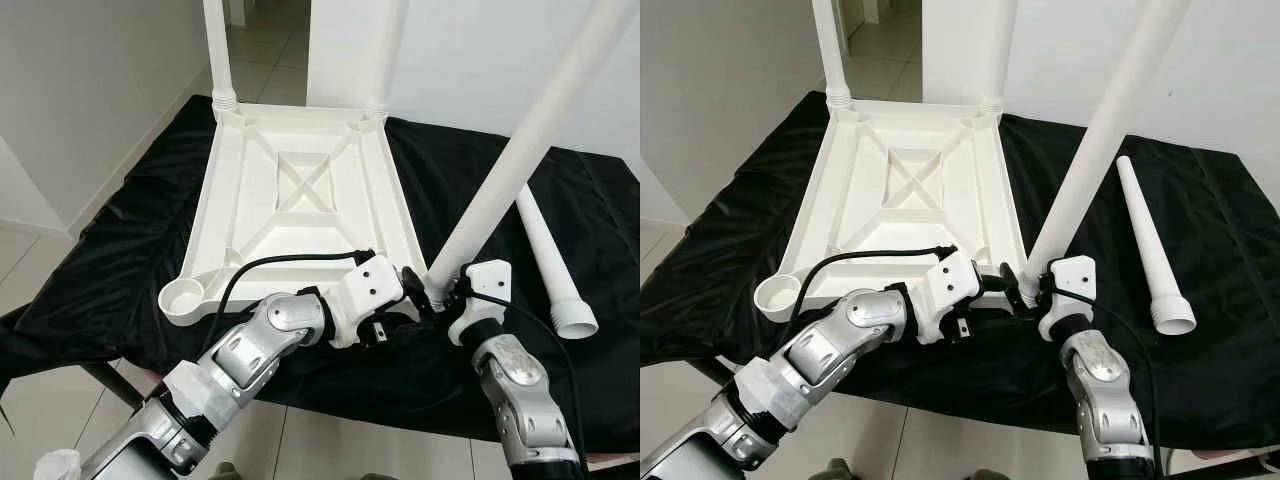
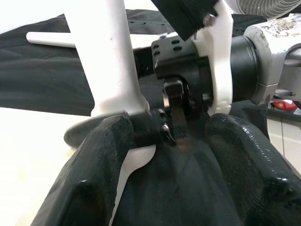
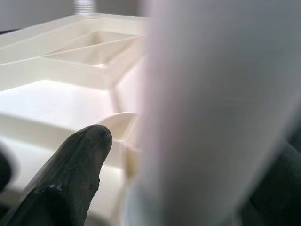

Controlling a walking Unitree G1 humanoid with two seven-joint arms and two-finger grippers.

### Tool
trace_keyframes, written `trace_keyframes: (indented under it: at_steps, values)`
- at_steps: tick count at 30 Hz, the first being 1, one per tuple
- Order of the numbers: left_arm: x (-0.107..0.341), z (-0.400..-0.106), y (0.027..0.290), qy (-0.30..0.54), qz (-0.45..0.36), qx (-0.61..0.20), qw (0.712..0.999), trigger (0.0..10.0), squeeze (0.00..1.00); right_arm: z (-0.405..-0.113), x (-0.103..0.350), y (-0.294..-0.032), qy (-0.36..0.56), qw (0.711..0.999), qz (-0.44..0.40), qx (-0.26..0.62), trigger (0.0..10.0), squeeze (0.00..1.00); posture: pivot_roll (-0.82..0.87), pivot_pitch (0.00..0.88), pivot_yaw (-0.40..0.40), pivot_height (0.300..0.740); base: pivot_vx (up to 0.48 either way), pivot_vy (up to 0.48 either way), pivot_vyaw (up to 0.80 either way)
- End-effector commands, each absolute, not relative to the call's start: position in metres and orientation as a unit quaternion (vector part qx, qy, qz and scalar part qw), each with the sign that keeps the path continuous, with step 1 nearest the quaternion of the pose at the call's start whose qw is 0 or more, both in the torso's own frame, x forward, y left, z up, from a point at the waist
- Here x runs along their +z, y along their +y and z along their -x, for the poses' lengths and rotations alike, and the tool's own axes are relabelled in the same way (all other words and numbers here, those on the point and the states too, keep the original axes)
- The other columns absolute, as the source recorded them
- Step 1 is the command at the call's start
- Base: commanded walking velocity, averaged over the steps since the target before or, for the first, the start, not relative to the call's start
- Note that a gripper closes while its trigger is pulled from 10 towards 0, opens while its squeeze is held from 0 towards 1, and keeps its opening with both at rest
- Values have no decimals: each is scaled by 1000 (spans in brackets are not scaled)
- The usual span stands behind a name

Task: Building children table

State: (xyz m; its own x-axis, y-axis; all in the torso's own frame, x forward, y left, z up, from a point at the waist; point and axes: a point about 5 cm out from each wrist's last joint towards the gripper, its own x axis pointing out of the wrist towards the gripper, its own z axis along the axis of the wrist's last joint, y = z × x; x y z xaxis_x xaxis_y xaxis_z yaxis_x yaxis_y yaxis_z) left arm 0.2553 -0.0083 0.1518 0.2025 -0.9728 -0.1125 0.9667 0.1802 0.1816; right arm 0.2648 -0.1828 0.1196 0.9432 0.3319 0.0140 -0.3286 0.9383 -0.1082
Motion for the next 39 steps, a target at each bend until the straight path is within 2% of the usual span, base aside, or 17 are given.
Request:
trace_keyframes:
  at_steps: [1,7,8,9,23,24,25,34,39]
  values:
    - [153,-253,-8,-15,-115,-657,745,10000,0,-267,119,-182,-12,979,56,195,10000,0,2,0,-27,740,0,0,0]
    - [153,-254,-7,-14,-115,-654,748,10000,0,-275,115,-184,2,970,69,234,10000,0,16,0,-35,740,0,0,0]
    - [152,-254,-7,-14,-115,-653,749,10000,0,-277,113,-185,7,969,71,238,6902,0,23,0,-40,740,0,0,0]
    - [152,-254,-6,-14,-116,-651,750,10000,0,-277,111,-186,12,968,71,241,0,0,26,0,-41,740,0,0,0]
    - [152,-253,-4,-11,-115,-648,753,10000,0,-274,99,-192,32,969,55,239,0,0,24,0,-39,740,0,0,0]
    - [152,-253,-4,-11,-115,-648,753,10000,0,-274,99,-193,33,969,54,238,8392,0,24,0,-39,740,0,0,0]
    - [152,-252,-4,-11,-115,-649,752,10000,0,-274,99,-193,32,971,51,231,10000,0,24,0,-39,740,0,0,0]
    - [151,-250,-3,-9,-114,-651,750,10000,0,-277,97,-188,39,988,67,136,10000,0,20,0,-38,740,0,0,0]
    - [151,-250,-3,-7,-112,-651,751,10000,0,-279,94,-182,52,997,37,38,10000,0,18,0,-36,740,0,0,0]
